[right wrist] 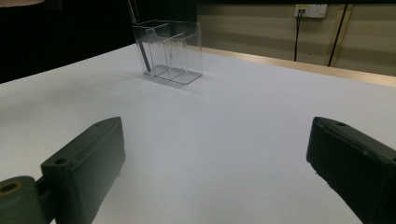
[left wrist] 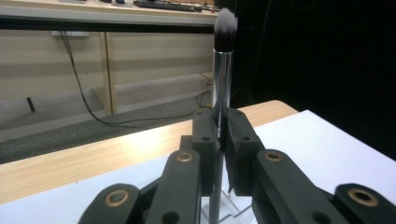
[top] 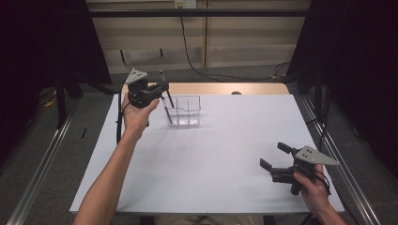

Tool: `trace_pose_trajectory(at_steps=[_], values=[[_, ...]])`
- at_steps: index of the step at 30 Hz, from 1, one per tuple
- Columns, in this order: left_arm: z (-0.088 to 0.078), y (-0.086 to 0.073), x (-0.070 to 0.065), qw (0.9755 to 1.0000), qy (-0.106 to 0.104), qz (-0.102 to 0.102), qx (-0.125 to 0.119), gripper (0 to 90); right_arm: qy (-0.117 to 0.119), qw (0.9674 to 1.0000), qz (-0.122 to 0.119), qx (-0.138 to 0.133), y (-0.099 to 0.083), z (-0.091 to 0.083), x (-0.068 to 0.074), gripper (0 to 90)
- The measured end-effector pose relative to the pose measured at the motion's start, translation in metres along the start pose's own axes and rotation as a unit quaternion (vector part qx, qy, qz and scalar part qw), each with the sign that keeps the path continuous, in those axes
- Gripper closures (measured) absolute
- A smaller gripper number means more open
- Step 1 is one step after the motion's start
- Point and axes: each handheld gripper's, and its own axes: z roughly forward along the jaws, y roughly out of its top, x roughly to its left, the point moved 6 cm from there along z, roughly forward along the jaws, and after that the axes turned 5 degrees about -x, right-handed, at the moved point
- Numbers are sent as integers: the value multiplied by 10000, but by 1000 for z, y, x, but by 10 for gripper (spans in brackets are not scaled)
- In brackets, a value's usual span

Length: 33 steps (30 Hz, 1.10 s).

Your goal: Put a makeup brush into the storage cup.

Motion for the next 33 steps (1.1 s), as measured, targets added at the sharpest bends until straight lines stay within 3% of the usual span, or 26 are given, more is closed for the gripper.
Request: trace_pose_trajectory(at_steps=[12,24,33], values=[[14,-9,12,9999,83,-15,58,839,8,10000,35,6,0,0,0,40],[23,-20,10,9995,76,155,275,838,19,10000,33,3,0,0,0,40],[25,-30,13,9989,81,144,430,838,41,10000,33,14,-1,0,0,39]])
